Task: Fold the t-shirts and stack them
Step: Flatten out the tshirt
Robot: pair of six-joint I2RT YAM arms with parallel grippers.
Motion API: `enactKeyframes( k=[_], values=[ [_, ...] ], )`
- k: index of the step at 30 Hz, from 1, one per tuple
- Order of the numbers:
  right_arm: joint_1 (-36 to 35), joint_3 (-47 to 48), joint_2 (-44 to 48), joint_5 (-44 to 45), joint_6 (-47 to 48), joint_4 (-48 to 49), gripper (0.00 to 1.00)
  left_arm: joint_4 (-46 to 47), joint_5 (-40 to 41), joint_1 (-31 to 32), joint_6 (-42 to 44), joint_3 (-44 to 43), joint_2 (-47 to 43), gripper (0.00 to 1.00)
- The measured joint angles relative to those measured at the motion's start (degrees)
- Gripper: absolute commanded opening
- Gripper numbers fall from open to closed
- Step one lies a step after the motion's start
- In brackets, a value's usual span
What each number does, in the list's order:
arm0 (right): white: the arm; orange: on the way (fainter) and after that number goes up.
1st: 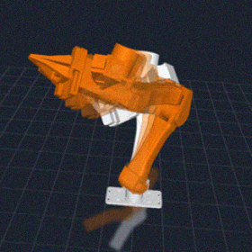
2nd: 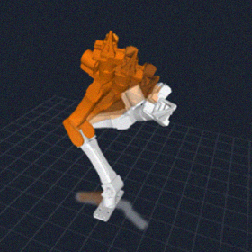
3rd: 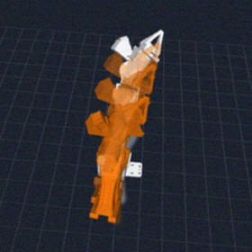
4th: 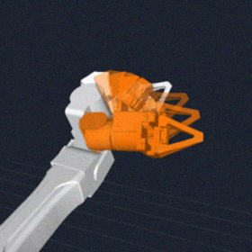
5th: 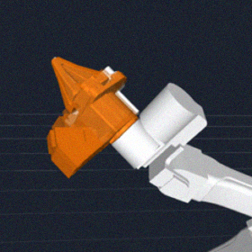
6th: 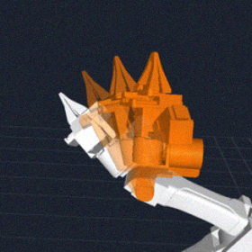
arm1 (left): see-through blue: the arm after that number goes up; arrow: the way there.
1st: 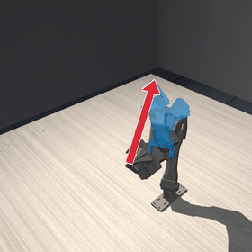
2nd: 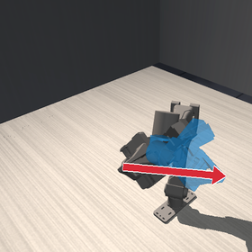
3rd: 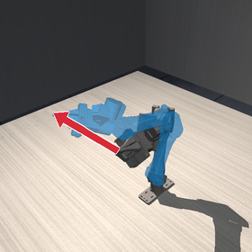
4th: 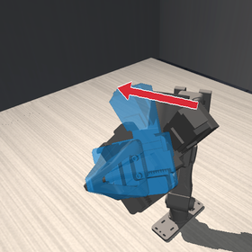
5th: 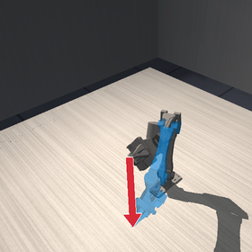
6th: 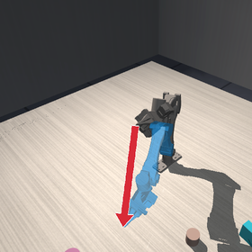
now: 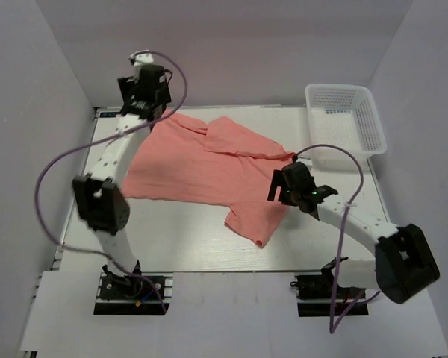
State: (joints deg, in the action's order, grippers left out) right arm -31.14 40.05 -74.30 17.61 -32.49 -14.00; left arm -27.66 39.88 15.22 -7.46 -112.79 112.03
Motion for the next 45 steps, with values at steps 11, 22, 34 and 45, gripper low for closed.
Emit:
enactKeyframes(
  k=[11, 22, 34, 45],
  values=[
    [-3.58, -4.42, 14.53, -7.96, 2.71, -1.38, 0.9, -10.82, -14.14, -0.9, -28.52, 57.33, -45.7, 1.0],
    [-12.74, -6.16, 8.63, -11.76, -0.26, -4.22, 0.9, -19.71, -10.45, -6.62, -44.52, 62.36, -34.95, 1.0],
    [-18.47, -5.57, 1.79, -6.1, -7.08, -6.69, 0.74, -10.67, -12.83, -15.12, -40.44, 54.49, -17.14, 0.64],
    [-20.0, -7.39, 4.44, -5.01, -11.74, -6.86, 0.73, -5.09, -16.7, -18.29, -39.93, 58.69, -16.94, 0.72]
  ],
)
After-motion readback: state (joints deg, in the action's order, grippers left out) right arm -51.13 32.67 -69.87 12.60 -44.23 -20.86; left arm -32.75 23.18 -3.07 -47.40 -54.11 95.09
